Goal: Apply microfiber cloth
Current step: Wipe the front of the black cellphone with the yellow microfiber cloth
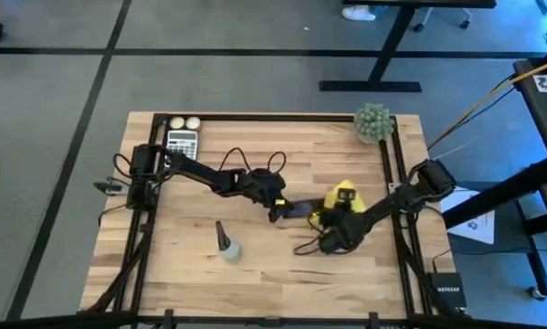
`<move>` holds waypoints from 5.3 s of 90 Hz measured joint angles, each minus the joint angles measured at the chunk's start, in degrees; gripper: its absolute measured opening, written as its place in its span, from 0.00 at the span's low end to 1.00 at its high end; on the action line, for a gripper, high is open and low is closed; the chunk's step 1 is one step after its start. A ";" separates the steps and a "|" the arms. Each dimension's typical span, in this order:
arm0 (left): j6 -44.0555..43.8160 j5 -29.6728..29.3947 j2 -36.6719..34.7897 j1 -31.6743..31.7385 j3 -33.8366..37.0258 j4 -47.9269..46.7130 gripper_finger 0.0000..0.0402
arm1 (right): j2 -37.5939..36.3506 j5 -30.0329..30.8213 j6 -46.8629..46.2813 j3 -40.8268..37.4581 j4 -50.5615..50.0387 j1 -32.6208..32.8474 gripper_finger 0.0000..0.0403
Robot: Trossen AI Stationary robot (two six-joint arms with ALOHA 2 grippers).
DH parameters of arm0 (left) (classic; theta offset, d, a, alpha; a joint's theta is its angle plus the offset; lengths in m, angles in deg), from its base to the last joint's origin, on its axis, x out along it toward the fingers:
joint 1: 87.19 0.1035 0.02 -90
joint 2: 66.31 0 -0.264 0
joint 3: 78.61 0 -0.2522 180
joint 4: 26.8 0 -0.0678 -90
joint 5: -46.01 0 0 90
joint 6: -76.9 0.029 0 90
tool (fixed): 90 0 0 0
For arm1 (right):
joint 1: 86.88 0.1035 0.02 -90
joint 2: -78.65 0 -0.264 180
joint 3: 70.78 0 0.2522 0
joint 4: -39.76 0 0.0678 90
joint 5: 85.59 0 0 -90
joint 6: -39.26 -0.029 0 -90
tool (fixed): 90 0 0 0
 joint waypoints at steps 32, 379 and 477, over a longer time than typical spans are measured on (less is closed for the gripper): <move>-0.17 -1.18 0.00 0.13 0.00 -0.17 0.05 | -3.31 13.39 -0.05 4.72 13.41 10.22 0.00; 2.10 3.66 -0.11 -0.39 -0.04 4.66 0.05 | 2.44 35.48 -15.31 20.46 -12.86 13.15 0.00; 11.61 -1.72 -0.24 -2.66 -0.05 6.31 0.05 | -7.61 5.14 -38.63 8.88 -18.38 23.52 0.00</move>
